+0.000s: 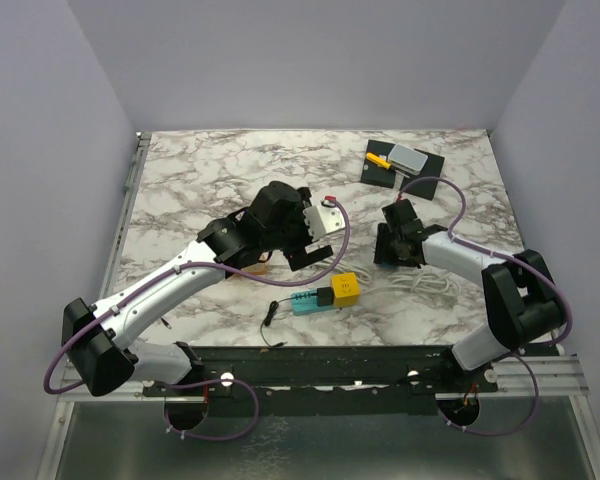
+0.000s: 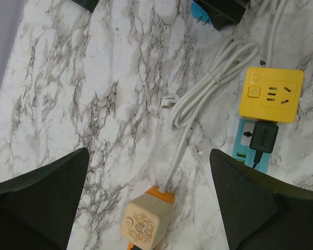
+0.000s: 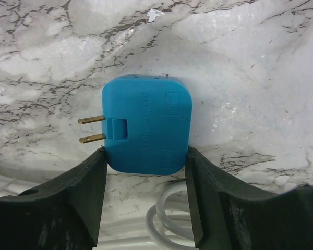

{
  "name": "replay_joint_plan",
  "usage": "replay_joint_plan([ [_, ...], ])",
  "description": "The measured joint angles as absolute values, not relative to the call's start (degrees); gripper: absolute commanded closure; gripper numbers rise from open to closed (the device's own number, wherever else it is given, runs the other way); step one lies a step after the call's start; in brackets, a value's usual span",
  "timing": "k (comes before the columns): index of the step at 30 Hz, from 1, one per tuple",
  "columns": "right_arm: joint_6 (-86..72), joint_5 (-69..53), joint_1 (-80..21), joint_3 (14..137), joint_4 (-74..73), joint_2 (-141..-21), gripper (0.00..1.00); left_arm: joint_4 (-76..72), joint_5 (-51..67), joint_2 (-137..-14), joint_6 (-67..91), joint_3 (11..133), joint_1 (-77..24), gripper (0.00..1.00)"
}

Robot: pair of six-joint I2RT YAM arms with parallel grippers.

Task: Insert the plug
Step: Pick up the plug from the center of the board.

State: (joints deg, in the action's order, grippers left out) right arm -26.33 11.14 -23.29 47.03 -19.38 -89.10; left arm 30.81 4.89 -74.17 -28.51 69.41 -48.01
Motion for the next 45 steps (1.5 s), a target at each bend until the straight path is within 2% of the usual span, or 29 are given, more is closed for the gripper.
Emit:
replay_joint_plan([
  [10, -23.88, 5.43, -23.31, 47.86, -19.64, -78.43, 0.54, 21.93, 5.45, -69.32, -34.37, 63.68, -48.01, 0.01],
  [21, -23.00, -15.51, -23.66, 52.95, -17.45, -64.45, 0.51, 10.70, 8.32, -69.21, -39.70, 61.60, -48.36, 0.01],
  [29, -23.53, -27.49, -23.94, 55.31, -16.03, -63.09, 0.49, 5.17, 13.06, -67.31, -43.62, 58.50, -50.33, 0.01],
  [45, -25.41, -37.28, -24.43, 56.47, -14.57, -62.54, 0.46, -1.87, 11.99, -66.92, -46.41, 56.99, -53.82, 0.01],
])
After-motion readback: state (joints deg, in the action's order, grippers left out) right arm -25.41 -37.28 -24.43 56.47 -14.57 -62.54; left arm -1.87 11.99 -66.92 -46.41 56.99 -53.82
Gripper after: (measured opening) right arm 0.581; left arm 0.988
